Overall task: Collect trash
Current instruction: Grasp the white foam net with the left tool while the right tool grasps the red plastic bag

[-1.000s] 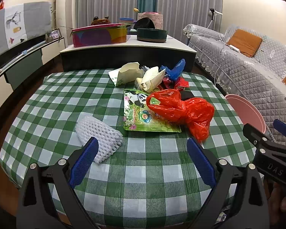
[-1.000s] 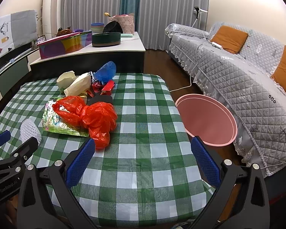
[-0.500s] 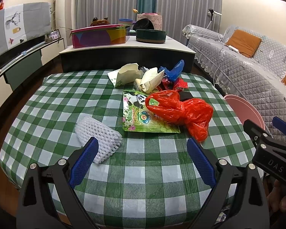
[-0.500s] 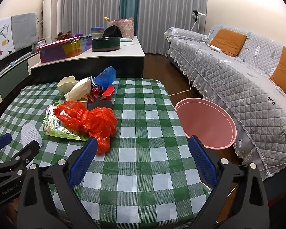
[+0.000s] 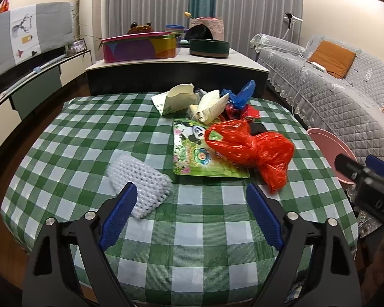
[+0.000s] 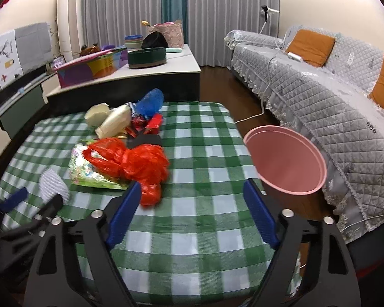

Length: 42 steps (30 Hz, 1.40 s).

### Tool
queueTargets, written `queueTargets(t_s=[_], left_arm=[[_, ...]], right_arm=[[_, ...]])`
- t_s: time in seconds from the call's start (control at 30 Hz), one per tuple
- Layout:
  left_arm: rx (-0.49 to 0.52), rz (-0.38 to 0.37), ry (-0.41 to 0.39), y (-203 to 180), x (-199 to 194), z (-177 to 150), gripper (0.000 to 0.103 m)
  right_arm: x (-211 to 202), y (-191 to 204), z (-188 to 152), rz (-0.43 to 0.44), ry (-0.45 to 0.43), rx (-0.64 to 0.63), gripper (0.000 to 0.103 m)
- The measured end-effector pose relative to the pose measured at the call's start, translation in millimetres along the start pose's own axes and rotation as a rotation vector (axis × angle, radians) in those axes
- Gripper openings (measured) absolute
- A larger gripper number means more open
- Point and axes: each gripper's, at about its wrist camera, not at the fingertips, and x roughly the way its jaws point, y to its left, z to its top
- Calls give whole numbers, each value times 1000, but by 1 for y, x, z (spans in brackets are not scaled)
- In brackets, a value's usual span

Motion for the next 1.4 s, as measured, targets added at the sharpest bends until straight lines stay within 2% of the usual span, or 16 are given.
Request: queueTargets(t_s=[0.1, 0.2, 0.3, 0.5, 0.77, 0.83, 0.93, 1.07, 1.13, 1.27, 1.4], left_arm=[[-18, 5, 8, 6, 3, -2, 77], [-19, 25, 5, 12, 6, -3, 74], [-36, 54, -1, 21, 11, -3, 71], [-113, 117, 23, 47, 33, -2, 71], [-170, 146, 102, 62, 62, -8, 71], [-172, 147, 112, 63, 65, -9, 66], [-177, 134, 127, 65, 68, -11, 55], [-174, 124, 132, 63, 68, -12, 35], [-166, 121, 118, 62, 65, -11, 27], [-146, 121, 97, 57, 59, -7, 17], [-137, 117, 65, 53, 50, -2, 16]], right_arm=[[2, 10, -1, 10, -39, -33, 71], [22, 14, 0, 62, 26, 0, 64], [34, 22, 3, 56, 24, -13, 63], [64, 30, 6, 95, 75, 2, 62], [97, 42, 6, 131, 138, -12, 60], [101, 44, 5, 129, 145, -21, 57], [104, 43, 3, 136, 155, -24, 46], [104, 42, 1, 154, 165, -27, 28], [101, 42, 1, 152, 159, -35, 15], [95, 35, 3, 154, 151, -20, 13], [86, 27, 3, 152, 135, -9, 12]])
